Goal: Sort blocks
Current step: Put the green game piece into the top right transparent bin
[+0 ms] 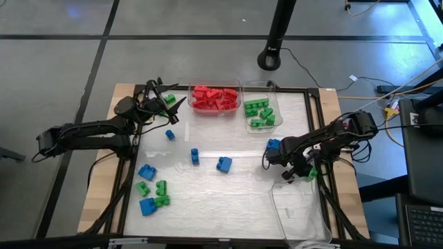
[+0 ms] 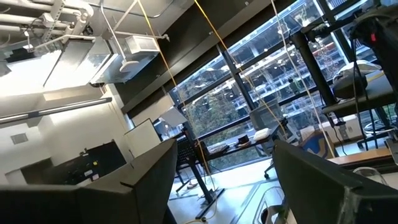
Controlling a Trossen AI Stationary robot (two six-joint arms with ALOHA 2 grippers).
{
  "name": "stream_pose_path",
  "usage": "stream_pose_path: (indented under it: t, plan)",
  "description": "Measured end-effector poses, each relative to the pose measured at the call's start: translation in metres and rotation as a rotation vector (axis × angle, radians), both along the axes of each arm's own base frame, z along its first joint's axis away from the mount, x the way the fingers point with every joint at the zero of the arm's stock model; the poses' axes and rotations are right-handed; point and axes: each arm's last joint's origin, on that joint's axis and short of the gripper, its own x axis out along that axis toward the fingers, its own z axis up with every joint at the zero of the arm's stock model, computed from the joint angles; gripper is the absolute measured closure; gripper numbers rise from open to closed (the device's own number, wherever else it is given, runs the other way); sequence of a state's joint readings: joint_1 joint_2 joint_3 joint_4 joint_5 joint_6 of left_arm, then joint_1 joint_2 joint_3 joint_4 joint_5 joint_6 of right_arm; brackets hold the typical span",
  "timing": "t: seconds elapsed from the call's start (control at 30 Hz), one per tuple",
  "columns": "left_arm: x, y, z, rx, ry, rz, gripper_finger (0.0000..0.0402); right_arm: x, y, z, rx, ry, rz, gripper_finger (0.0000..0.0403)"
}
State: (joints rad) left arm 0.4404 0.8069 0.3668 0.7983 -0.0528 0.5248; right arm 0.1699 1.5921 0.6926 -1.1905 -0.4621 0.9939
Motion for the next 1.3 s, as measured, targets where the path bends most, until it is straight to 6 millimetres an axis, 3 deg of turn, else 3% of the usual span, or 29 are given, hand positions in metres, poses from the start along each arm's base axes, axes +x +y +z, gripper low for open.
stream_pose_path:
  t: [0.4,0.6,0.93,1.3]
  plan:
    - [0.0,0.0,0.0,0.006,0.001,0.002,0.0149,0.025,-0.013,0.021,-0.241,-0.138,0.263,0.0381]
    - [0.0,0.0,0.0,0.006,0.002,0.002,0.0149,0.038,-0.013,0.033,-0.273,-0.213,0.354,0.0382]
    - [0.0,0.0,0.0,0.005,0.004,0.002,0.0149,0.057,-0.014,0.089,-0.343,-0.212,0.481,0.0382]
    - [0.0,0.0,0.0,0.004,0.005,0.003,0.0149,0.055,-0.02,0.089,-0.266,-0.191,0.697,0.0375]
